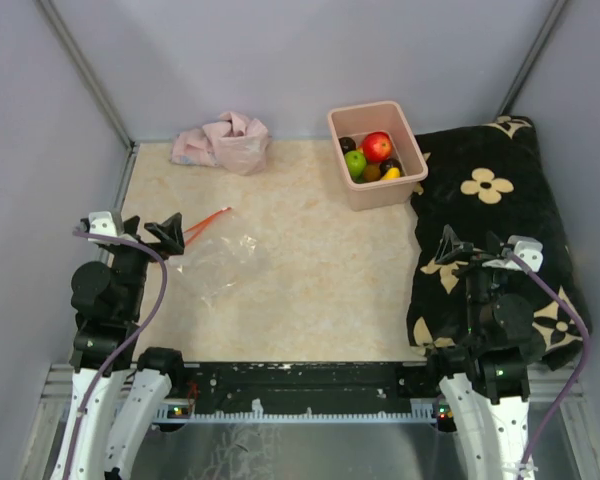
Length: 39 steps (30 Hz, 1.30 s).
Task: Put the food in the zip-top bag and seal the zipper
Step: Move the bin to the center of the board.
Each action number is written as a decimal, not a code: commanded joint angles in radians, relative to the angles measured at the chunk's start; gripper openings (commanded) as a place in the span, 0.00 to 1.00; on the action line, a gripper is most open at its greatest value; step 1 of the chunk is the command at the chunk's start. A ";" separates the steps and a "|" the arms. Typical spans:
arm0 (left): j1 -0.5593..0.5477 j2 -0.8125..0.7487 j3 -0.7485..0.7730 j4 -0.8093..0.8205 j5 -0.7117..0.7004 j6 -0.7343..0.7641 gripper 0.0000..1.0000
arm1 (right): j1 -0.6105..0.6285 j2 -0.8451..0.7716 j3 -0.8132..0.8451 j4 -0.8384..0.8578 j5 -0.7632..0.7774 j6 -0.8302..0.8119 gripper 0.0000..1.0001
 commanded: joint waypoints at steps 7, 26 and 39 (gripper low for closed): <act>0.009 0.015 0.008 0.034 0.066 -0.020 1.00 | -0.010 0.055 0.056 0.048 -0.048 0.011 0.86; 0.006 0.063 0.019 0.008 0.153 -0.025 1.00 | -0.009 0.538 0.221 0.114 -0.332 0.058 0.86; 0.007 0.163 0.025 0.005 0.230 0.013 1.00 | 0.050 1.021 0.340 0.380 -0.489 0.023 0.87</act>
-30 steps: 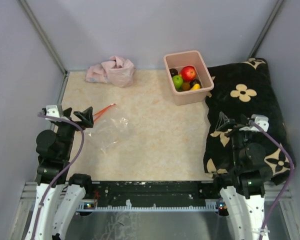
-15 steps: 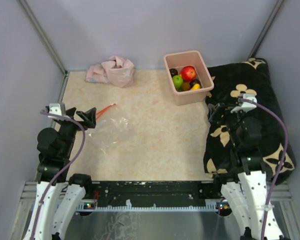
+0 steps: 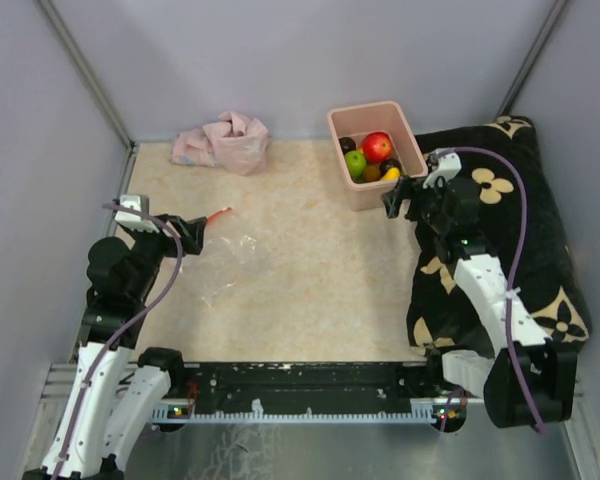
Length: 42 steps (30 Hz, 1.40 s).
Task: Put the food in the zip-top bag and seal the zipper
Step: Move the bin to the center of the board.
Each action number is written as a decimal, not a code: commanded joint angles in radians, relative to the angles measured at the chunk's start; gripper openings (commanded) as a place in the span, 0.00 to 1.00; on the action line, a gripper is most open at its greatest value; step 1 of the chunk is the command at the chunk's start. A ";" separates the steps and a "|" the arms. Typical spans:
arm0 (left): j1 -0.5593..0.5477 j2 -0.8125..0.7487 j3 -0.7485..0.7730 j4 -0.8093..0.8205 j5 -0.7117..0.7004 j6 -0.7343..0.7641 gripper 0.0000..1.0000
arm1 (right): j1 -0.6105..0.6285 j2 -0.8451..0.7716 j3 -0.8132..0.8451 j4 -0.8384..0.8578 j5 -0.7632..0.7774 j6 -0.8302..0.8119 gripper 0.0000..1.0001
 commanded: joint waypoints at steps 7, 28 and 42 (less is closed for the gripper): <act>0.010 0.098 0.038 -0.001 0.075 0.043 1.00 | 0.145 0.358 0.311 0.139 -0.022 -0.105 0.87; 0.022 0.109 0.043 -0.008 0.130 0.059 1.00 | 0.253 0.766 0.737 -0.338 -0.026 -0.214 0.87; 0.021 0.069 0.035 -0.012 0.149 0.046 1.00 | 0.332 0.598 0.603 -0.564 0.020 -0.164 0.88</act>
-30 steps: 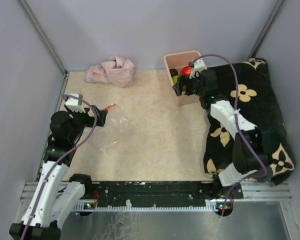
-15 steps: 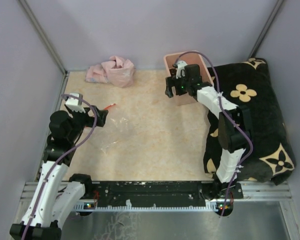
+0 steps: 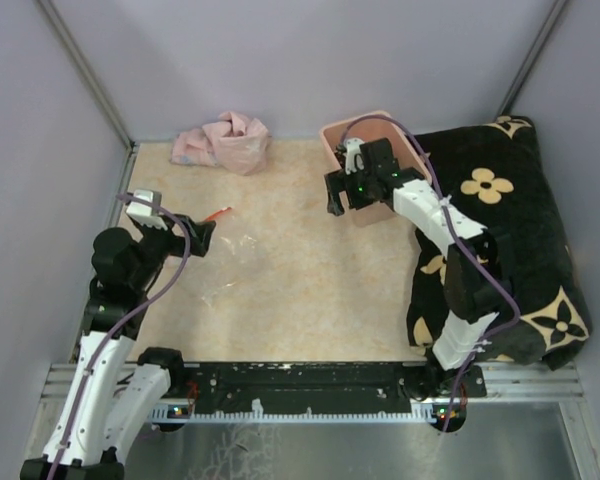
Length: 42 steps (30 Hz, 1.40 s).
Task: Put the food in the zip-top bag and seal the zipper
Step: Move the bin to the center of the board.
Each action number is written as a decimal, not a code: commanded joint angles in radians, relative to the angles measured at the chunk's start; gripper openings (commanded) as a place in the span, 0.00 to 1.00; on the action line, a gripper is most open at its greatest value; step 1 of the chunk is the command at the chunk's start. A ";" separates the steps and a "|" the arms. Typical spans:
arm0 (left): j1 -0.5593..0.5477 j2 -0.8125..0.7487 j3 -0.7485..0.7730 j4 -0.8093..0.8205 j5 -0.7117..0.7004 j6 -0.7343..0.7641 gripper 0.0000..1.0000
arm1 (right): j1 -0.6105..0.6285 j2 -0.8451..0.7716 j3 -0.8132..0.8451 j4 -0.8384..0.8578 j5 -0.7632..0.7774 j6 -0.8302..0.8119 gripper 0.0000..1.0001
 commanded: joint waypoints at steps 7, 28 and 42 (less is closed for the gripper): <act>0.007 0.005 0.030 -0.013 0.028 -0.050 1.00 | 0.069 -0.244 -0.207 -0.106 0.026 0.079 0.88; 0.006 0.208 0.135 -0.363 -0.211 -0.265 1.00 | 0.236 -0.522 -0.440 -0.128 0.022 0.211 0.88; 0.007 0.273 0.096 -0.478 -0.421 -0.377 1.00 | 0.283 -0.740 -0.485 -0.042 0.094 0.160 0.89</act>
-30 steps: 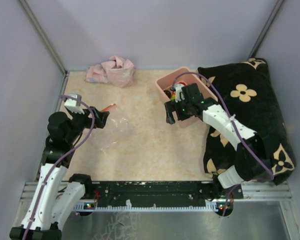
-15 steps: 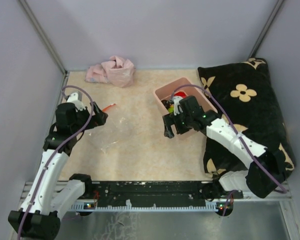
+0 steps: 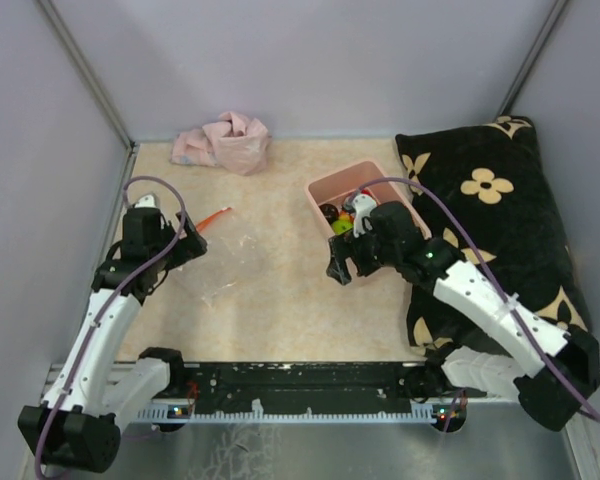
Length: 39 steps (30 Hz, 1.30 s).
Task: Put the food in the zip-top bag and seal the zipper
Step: Pick up the zipper food storage bag at the center of the board.
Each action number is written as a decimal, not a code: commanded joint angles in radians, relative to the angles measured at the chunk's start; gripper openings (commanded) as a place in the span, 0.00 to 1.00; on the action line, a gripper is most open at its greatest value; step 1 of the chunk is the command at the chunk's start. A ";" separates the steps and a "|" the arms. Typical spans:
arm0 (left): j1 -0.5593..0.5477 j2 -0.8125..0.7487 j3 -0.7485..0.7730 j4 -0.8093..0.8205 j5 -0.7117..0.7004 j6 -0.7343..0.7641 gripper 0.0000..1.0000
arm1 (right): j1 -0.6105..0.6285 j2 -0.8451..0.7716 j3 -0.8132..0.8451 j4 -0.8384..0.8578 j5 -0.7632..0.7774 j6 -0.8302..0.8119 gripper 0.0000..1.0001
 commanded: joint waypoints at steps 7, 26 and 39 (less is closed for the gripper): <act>0.018 0.117 -0.008 -0.054 -0.275 -0.132 1.00 | 0.010 -0.181 -0.066 0.113 0.176 -0.079 0.91; 0.160 0.487 -0.038 0.197 -0.186 -0.178 0.93 | 0.009 -0.277 -0.150 0.206 0.154 -0.065 0.91; 0.162 0.477 0.014 0.164 -0.083 -0.075 0.13 | 0.010 -0.277 -0.150 0.208 0.157 -0.066 0.91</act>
